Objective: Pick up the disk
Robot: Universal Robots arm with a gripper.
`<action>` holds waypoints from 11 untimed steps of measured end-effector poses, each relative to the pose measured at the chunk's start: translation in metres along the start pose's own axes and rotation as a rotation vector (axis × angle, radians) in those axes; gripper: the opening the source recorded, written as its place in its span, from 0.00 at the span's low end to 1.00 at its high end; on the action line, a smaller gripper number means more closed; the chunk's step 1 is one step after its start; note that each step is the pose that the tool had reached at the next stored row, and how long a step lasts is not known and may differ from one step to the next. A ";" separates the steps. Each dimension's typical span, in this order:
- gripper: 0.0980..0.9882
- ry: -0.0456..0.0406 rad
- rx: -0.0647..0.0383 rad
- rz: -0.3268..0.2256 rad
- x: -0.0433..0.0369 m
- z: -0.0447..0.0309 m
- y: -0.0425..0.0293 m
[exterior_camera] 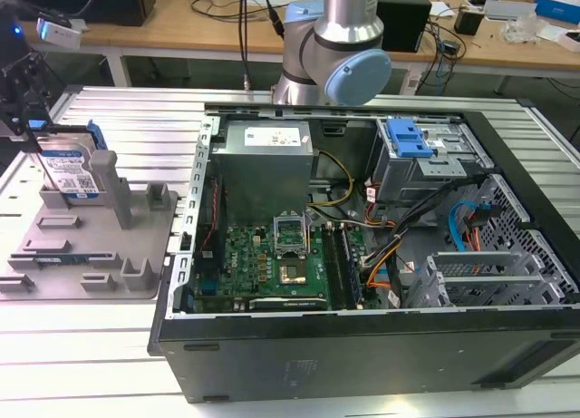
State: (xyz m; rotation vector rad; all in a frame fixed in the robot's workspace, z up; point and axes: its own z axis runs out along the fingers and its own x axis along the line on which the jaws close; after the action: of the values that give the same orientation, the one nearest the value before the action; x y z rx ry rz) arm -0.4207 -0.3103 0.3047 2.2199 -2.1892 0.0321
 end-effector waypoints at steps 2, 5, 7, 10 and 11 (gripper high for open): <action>0.52 -0.0001 0.000 0.000 -0.0001 0.0007 0.0000; 0.52 0.0000 0.000 0.000 -0.0002 0.0021 0.0002; 0.52 -0.0001 0.000 0.000 -0.0002 0.0030 0.0003; 0.52 0.0000 0.000 0.000 -0.0002 0.0040 0.0005; 0.52 0.0000 0.000 0.000 -0.0002 0.0045 0.0005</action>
State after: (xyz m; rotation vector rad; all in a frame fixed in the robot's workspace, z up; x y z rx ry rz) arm -0.4212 -0.3103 0.3002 2.2200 -2.1892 0.0321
